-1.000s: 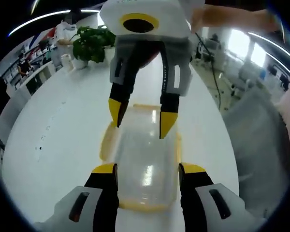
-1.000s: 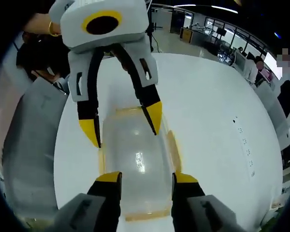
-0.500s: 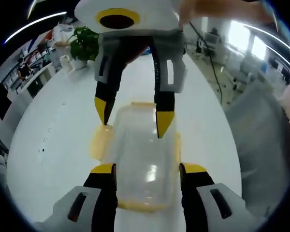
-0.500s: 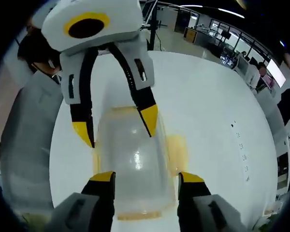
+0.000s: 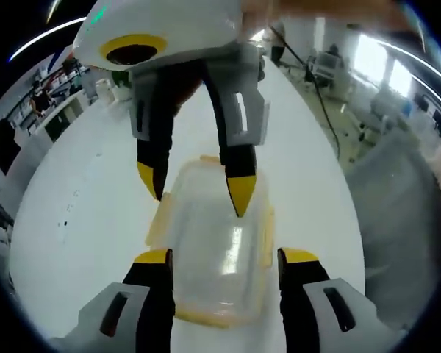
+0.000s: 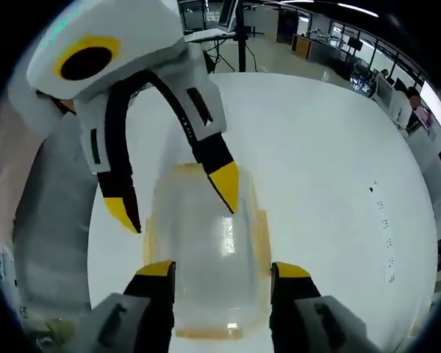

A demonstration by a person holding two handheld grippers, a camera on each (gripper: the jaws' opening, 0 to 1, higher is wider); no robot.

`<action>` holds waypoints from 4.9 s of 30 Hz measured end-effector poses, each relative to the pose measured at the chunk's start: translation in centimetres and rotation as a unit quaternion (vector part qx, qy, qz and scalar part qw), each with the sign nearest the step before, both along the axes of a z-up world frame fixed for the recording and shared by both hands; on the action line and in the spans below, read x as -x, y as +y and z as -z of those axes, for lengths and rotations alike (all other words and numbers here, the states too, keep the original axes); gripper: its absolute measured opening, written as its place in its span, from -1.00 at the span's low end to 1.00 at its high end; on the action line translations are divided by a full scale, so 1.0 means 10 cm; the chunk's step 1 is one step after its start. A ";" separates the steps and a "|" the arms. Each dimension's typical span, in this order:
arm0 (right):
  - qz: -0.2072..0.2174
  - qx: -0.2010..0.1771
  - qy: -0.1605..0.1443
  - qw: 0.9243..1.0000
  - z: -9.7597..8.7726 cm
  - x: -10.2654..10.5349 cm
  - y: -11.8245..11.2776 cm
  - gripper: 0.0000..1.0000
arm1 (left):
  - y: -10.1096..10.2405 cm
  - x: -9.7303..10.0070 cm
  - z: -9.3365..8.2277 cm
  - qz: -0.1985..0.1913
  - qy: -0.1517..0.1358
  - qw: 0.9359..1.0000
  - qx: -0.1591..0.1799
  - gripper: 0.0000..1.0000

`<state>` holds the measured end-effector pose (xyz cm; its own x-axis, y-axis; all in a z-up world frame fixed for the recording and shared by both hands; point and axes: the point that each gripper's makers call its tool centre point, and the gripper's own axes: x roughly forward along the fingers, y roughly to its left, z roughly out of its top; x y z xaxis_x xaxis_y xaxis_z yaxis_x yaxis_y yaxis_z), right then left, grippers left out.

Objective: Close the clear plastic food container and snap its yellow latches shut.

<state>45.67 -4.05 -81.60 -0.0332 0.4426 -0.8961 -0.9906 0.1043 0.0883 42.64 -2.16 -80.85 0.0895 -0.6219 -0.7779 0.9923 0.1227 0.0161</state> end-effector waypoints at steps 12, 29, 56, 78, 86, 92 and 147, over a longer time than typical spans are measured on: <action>0.020 -0.014 0.030 0.999 0.02 0.00 0.07 0.06 | -0.06 0.01 0.07 0.012 -0.054 0.998 -0.023 0.17; 0.008 0.004 0.062 0.998 0.07 -0.01 0.08 0.06 | -0.09 0.02 0.11 0.054 -0.120 0.991 -0.023 0.02; -0.013 0.055 0.188 0.981 0.16 0.08 0.14 0.03 | -0.10 0.02 0.12 0.028 -0.102 0.994 0.012 -0.02; 0.007 0.026 0.166 0.986 0.17 0.02 0.18 0.07 | -0.17 -0.03 0.17 -0.022 -0.153 0.988 0.020 -0.04; 0.017 0.018 0.155 0.988 0.17 0.01 0.19 0.10 | -0.17 -0.03 0.15 -0.026 -0.149 0.988 0.020 -0.03; 0.021 -0.012 0.144 0.989 0.16 -0.01 0.20 0.11 | -0.16 -0.02 0.15 -0.027 -0.147 0.989 0.017 -0.03; 0.199 -0.059 -0.005 0.978 0.03 -0.08 0.05 0.33 | -0.06 -0.01 -0.09 -0.116 -0.076 0.987 0.080 0.06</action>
